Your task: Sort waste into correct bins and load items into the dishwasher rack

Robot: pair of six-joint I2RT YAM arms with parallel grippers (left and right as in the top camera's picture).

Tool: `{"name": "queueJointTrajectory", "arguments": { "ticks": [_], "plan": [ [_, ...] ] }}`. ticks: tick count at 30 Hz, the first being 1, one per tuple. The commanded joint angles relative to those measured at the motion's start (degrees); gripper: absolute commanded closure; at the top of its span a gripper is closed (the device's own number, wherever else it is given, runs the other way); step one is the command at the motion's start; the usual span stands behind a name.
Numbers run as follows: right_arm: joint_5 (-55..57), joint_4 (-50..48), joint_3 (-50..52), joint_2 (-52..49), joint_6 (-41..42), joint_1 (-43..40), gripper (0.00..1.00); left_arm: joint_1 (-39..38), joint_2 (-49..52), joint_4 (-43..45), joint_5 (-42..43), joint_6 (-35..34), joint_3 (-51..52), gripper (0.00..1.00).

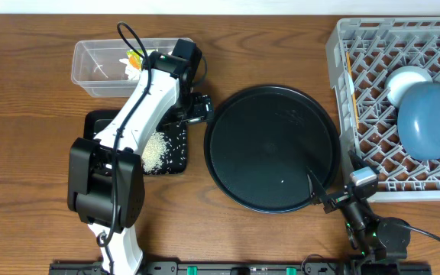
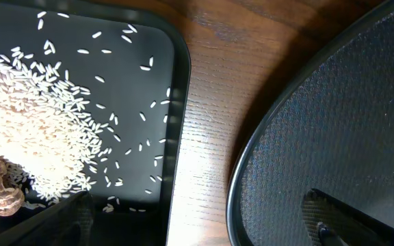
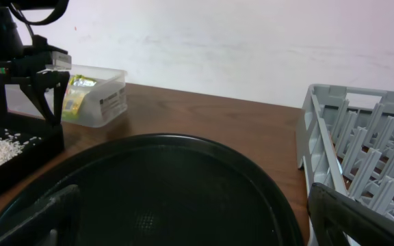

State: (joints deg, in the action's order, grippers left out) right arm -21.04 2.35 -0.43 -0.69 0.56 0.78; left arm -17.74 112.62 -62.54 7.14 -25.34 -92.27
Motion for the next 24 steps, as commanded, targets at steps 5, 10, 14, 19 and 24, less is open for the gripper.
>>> {"name": "queueJointTrajectory", "arguments": {
  "ticks": [5, 10, 14, 19, 24],
  "plan": [
    [-0.2, 0.24, 0.11, 0.37, -1.05, -0.39, 0.01, 0.0, -0.94, 1.18, -0.35, -0.04, 0.17, 0.02],
    [-0.2, 0.24, 0.11, 0.37, -1.05, -0.39, 0.01, 0.0, -0.94, 1.22, -0.33, -0.04, 0.17, 0.02],
    [-0.2, 0.24, 0.11, 0.37, -1.05, -0.39, 0.01, 0.0, -0.94, 1.2, -0.33, -0.02, 0.17, 0.02],
    [-0.2, 0.24, 0.11, 0.37, -1.05, -0.39, 0.01, 0.0, -0.94, -1.9, -0.79, 1.75, 0.17, 0.02],
    [-0.2, 0.24, 0.11, 0.37, -1.05, -0.39, 0.01, -0.02, -0.94, -1.9, -1.46, 1.73, 0.17, 0.02]
  ]
}}
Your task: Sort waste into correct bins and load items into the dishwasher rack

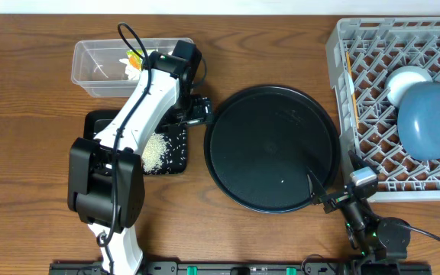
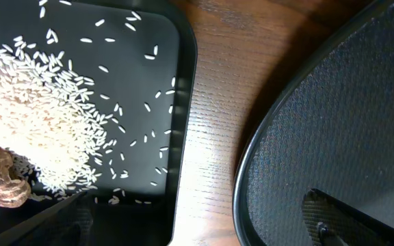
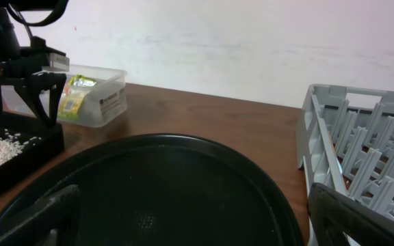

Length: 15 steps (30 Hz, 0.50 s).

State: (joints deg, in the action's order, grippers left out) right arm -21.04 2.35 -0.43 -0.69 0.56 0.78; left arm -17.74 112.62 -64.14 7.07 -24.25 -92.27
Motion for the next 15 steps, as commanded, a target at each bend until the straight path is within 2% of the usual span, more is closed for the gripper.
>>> {"name": "queueJointTrajectory", "arguments": {
  "ticks": [1, 6, 12, 15],
  "plan": [
    [-0.2, 0.24, 0.11, 0.37, -1.05, -0.39, 0.01, -0.09, -0.94, -0.33, -1.79, 0.66, 0.17, 0.02],
    [-0.2, 0.24, 0.11, 0.37, -1.05, -0.39, 0.01, -0.13, -0.96, -3.5, -3.1, 0.63, 0.17, 0.02],
    [-0.2, 0.24, 0.11, 0.37, -1.05, -0.39, 0.01, -0.22, -1.31, -11.91, -9.7, 0.61, 0.17, 0.02],
    [-0.2, 0.24, 0.11, 0.37, -1.05, -0.39, 0.01, -0.22, -3.58, -11.72, -10.95, 0.61, 0.24, 0.02]
  ]
}}
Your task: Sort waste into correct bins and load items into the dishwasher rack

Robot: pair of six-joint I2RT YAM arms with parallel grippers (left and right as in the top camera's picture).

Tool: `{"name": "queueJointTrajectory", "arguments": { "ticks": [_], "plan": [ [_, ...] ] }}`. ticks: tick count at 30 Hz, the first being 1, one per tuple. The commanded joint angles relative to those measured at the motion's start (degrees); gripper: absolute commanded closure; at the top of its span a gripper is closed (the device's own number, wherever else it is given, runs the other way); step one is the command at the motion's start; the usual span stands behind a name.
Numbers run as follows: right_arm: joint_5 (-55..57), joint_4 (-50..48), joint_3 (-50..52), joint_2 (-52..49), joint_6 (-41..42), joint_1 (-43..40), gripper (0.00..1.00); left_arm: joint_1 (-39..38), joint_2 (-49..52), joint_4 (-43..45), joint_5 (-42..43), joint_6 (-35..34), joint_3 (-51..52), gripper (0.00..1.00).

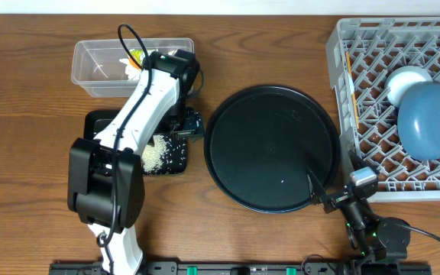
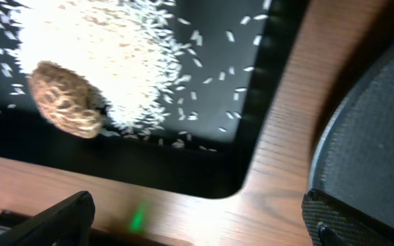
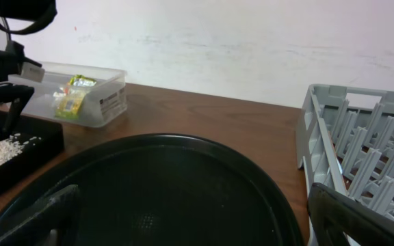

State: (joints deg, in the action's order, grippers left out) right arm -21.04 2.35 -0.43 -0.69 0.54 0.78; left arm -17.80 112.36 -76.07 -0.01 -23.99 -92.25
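A black square tray (image 1: 176, 164) holds a pile of white rice (image 2: 108, 61) and a brown wrinkled lump (image 2: 66, 109). My left gripper (image 1: 188, 124) hangs open over the tray's right front corner, nothing between its fingers (image 2: 53, 219). The round black tray (image 1: 273, 149) lies in the middle, bare. The grey dishwasher rack (image 1: 357, 114) at the right holds a blue bowl (image 1: 430, 118) and a white bowl (image 1: 407, 79). My right gripper (image 1: 323, 197) rests open at the round tray's front right rim, looking across it (image 3: 169, 191).
A clear plastic bin (image 1: 98, 72) with wrappers (image 3: 70, 96) stands at the back left, just behind the square tray. The left arm (image 1: 140, 107) reaches over the square tray. The rack wall (image 3: 320, 157) stands close to my right gripper.
My left gripper has shifted from the gap beside the round tray toward the square tray's front right corner and turned; the brown lump now shows high in its view. The right arm has not moved.
My left gripper hung open over the square tray's right edge beside the round tray at both earlier moments, drifting slightly. Now it is nearer the tray's front corner, still open. The right gripper stayed open at the round tray's rim throughout.
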Motion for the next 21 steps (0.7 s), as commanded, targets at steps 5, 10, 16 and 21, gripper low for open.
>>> {"name": "queueJointTrajectory", "arguments": {
  "ticks": [5, 10, 16, 21],
  "plan": [
    [-0.2, 0.24, 0.11, 0.37, -1.03, -0.39, 0.01, -1.29, -12.33, 9.4, -3.74, 0.42, 2.8, 0.02],
    [-0.2, 0.24, 0.11, 0.37, -1.03, -0.39, 0.01, -3.19, -24.94, 20.02, -3.72, 3.87, 12.46, 0.02],
    [-0.2, 0.24, 0.11, 0.37, -1.03, -0.39, 0.01, -3.37, -42.45, 31.76, -4.13, 5.2, 31.74, 0.02],
    [-0.2, 0.24, 0.11, 0.37, -1.03, -0.39, 0.01, -2.86, -59.54, 39.28, -6.05, 5.99, 46.56, 0.02]
  ]
}}
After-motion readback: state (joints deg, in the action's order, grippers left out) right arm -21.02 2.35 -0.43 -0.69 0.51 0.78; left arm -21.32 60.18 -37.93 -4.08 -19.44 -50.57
